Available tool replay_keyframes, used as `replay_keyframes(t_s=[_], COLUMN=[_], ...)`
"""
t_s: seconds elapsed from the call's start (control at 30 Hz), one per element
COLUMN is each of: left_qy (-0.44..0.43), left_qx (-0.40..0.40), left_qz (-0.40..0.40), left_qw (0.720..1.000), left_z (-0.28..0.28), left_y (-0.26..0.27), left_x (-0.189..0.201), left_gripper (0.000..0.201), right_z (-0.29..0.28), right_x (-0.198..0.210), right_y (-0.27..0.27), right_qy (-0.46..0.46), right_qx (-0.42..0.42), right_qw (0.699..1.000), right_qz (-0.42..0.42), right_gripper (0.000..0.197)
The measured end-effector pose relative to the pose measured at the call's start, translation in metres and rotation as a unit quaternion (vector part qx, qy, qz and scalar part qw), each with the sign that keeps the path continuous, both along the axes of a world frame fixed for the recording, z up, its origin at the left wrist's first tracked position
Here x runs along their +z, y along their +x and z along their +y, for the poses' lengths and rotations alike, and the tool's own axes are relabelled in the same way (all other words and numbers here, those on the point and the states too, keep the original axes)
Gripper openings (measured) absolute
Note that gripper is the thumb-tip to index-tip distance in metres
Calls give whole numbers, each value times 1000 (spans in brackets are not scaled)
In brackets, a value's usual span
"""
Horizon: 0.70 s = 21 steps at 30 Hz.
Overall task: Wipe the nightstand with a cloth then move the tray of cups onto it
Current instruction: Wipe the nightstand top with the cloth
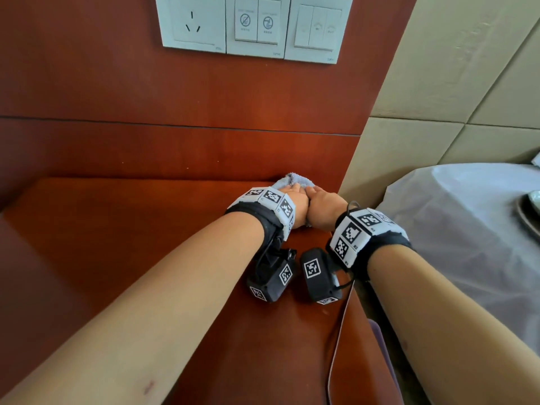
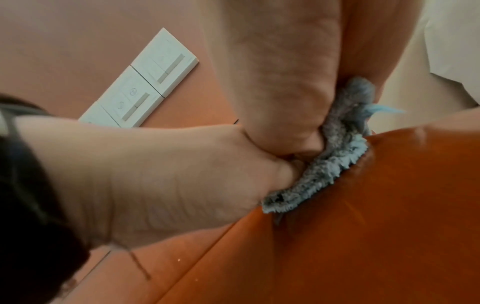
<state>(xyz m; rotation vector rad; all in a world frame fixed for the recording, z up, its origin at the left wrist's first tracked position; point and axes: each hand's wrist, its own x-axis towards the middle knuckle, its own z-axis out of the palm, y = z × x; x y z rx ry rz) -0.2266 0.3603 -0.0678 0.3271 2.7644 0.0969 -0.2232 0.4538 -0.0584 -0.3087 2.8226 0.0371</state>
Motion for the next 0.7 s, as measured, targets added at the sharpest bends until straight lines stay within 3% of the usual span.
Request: replay_keyframes(t_s=[0.17, 0.4, 0.7], left_qy=[-1, 0, 8], left_qx=[10, -3, 24], left_qz=[23, 38, 24], left_qw=[1000, 999, 999], left_z=[-6, -32, -164], left_y=[38, 106, 179], left_x=[-4, -3, 5], left_gripper=[78, 67, 60], right_z=[-2, -19, -133], right_x=[-4, 5, -14], right_y=[35, 105, 145], right_qy=[47, -27, -87], right_qx=[62, 56, 95], right_qw=[997, 998, 991], right_qz=[8, -15, -41], right_gripper=[60, 53, 63])
